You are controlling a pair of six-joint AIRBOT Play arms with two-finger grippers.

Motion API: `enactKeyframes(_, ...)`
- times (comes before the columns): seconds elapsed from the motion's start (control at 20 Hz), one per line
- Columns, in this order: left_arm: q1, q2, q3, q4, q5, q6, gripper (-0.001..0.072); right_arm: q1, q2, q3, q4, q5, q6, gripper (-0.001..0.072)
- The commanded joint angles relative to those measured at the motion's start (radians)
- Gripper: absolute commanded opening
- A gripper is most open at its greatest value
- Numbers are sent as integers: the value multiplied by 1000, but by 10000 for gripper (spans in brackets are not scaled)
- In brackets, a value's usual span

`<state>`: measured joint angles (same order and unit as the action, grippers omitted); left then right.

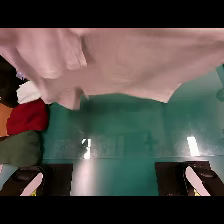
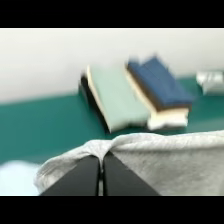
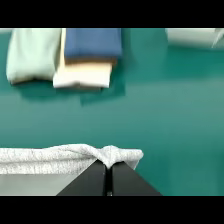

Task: Fold the shirts.

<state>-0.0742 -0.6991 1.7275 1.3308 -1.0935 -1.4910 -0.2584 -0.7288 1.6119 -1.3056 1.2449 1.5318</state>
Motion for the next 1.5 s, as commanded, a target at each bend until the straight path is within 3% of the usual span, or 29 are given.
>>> enactKeyframes(0.0,1,18,220,5,11,-1,25,-62,11,222,-5,39,-16,12)
enactKeyframes(0.2,1,11,253,14,31,-1,24,-142,-83,406,-2,191,-16,12)
enactKeyframes(0.3,1,-47,243,18,-39,-2,24,-132,-157,449,17,256,-15,11)
enactKeyframes(0.45,1,-192,168,17,-186,-2,25,-44,-252,338,47,283,-15,11)
enactKeyframes(0.7,1,-497,-123,17,-235,0,26,80,-451,1,-18,237,-14,11)
enactKeyframes(0.85,1,-688,-245,26,-101,8,26,109,-597,-122,-50,122,-14,11)
enactKeyframes(1.15,1,-880,-248,21,82,7,25,128,-836,-16,-50,27,-13,11)
enactKeyframes(1.3,1,-877,-208,22,-3,10,26,128,-862,69,-53,72,-16,11)
enactKeyframes(1.45,1,-879,-211,21,-147,27,26,128,-805,-11,-89,77,-26,11)
